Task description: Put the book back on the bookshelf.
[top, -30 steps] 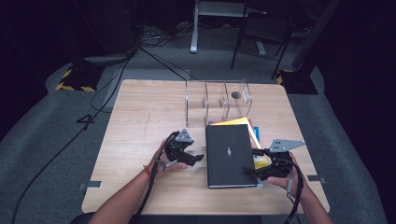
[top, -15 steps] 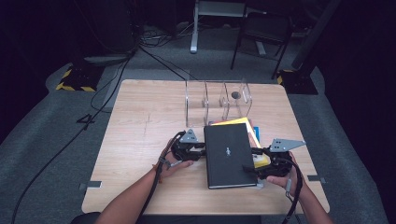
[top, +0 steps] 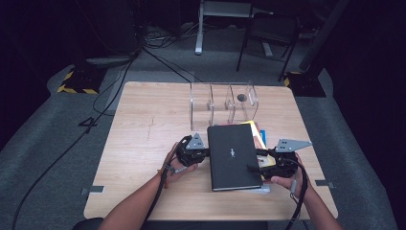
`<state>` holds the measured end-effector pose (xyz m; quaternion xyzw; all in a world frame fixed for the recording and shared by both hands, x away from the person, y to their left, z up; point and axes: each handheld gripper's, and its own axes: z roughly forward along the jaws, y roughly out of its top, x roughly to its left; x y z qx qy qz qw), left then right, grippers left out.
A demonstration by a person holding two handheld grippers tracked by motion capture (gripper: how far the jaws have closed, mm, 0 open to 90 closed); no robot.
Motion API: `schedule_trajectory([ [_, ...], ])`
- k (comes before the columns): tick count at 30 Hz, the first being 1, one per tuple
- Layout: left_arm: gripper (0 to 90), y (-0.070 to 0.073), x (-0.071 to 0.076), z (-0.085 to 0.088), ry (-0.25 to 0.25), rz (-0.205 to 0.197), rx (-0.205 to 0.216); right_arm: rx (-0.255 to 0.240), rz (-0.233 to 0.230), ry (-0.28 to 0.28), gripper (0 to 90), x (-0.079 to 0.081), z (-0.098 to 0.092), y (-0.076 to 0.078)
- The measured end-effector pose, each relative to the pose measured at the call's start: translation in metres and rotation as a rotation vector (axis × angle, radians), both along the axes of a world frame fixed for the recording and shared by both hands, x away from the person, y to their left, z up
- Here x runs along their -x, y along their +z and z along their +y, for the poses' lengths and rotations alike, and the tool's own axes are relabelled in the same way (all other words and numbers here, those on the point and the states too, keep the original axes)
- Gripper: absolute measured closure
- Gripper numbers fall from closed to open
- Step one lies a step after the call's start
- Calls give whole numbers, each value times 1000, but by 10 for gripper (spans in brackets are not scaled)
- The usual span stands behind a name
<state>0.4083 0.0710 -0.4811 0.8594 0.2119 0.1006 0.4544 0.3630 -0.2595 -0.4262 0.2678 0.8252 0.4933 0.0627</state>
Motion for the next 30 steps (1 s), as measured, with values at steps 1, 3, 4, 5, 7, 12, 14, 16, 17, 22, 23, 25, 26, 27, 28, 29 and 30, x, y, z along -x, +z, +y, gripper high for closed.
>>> schedule_trajectory([
  [1,880,2,-1,2,14,5,8,-3,-22,4,279,-1,2,2],
  [3,888,4,-2,3,29,-3,5,-1,-32,-1,293,-3,3,4],
  [4,888,5,-2,4,36,-1,8,0,-33,-4,298,-4,4,5],
  [5,889,5,-2,4,36,-1,8,0,-33,-4,298,-4,4,5],
  [7,889,7,-5,5,52,1,13,-3,-40,-7,305,-7,6,6],
  [12,892,12,-13,7,83,5,40,1,-90,-20,342,-12,10,13],
  [14,892,17,-17,8,89,1,43,-9,-122,-21,370,-14,11,19],
  [16,892,20,-20,7,97,-2,51,-17,-136,-18,395,-16,12,23],
  [17,892,21,-22,7,100,-7,55,-22,-143,-16,408,-18,12,24],
  [22,893,21,-31,3,113,1,75,-51,-175,11,466,-22,11,29],
  [23,893,21,-31,3,115,-1,76,-61,-181,12,479,-22,10,30],
  [25,893,21,-32,2,120,-2,88,-78,-197,20,499,-21,9,32],
  [26,893,22,-33,3,118,3,102,-89,-206,32,513,-21,9,33],
  [27,893,22,-34,3,121,4,109,-99,-208,45,535,-20,8,33],
  [28,893,23,-34,3,122,-5,104,-107,-213,57,541,-19,8,34],
  [29,893,24,-35,2,121,0,114,-105,-221,60,543,-18,8,35],
  [30,893,25,-35,3,121,3,121,-103,-231,64,548,-18,9,35],
])
